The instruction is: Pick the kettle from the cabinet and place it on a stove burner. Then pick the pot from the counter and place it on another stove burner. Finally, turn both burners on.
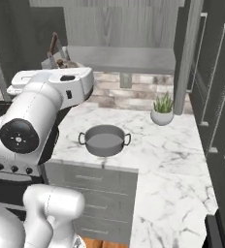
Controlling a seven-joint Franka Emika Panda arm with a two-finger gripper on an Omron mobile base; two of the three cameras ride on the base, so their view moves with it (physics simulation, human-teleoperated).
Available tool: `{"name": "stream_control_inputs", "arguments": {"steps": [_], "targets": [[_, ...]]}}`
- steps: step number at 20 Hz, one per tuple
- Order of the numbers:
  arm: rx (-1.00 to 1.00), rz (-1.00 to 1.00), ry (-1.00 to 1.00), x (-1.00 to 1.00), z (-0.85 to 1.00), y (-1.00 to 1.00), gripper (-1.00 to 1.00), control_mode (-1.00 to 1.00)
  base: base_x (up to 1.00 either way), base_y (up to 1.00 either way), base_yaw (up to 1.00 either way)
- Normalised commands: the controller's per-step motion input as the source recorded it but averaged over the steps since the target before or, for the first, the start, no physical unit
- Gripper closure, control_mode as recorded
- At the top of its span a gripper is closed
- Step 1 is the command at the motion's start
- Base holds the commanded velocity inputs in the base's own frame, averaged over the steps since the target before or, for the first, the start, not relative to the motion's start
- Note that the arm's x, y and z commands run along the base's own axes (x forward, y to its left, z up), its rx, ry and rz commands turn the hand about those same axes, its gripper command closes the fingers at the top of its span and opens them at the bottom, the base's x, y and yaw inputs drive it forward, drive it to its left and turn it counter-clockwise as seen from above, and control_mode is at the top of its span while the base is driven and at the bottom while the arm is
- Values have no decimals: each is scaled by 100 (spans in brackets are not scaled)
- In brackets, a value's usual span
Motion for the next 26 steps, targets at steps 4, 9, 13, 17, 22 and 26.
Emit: {"name": "stream_control_inputs", "arguments": {"steps": [4, 9, 13, 17, 22, 26], "targets": [[0, 0, 0, 0, 0, 0, 100, 100, -74, 12, -1], [0, 0, 0, 0, 0, 0, 100, 100, -74, 42, -2], [0, 0, 0, 0, 0, 0, 100, 100, -69, 58, -1], [0, 0, 0, 0, 0, 0, 100, 100, -61, 61, 0], [0, 0, 0, 0, 0, 0, 100, 100, -55, 65, 4], [0, 0, 0, 0, 0, 0, 100, 100, -48, 74, 17]]}}
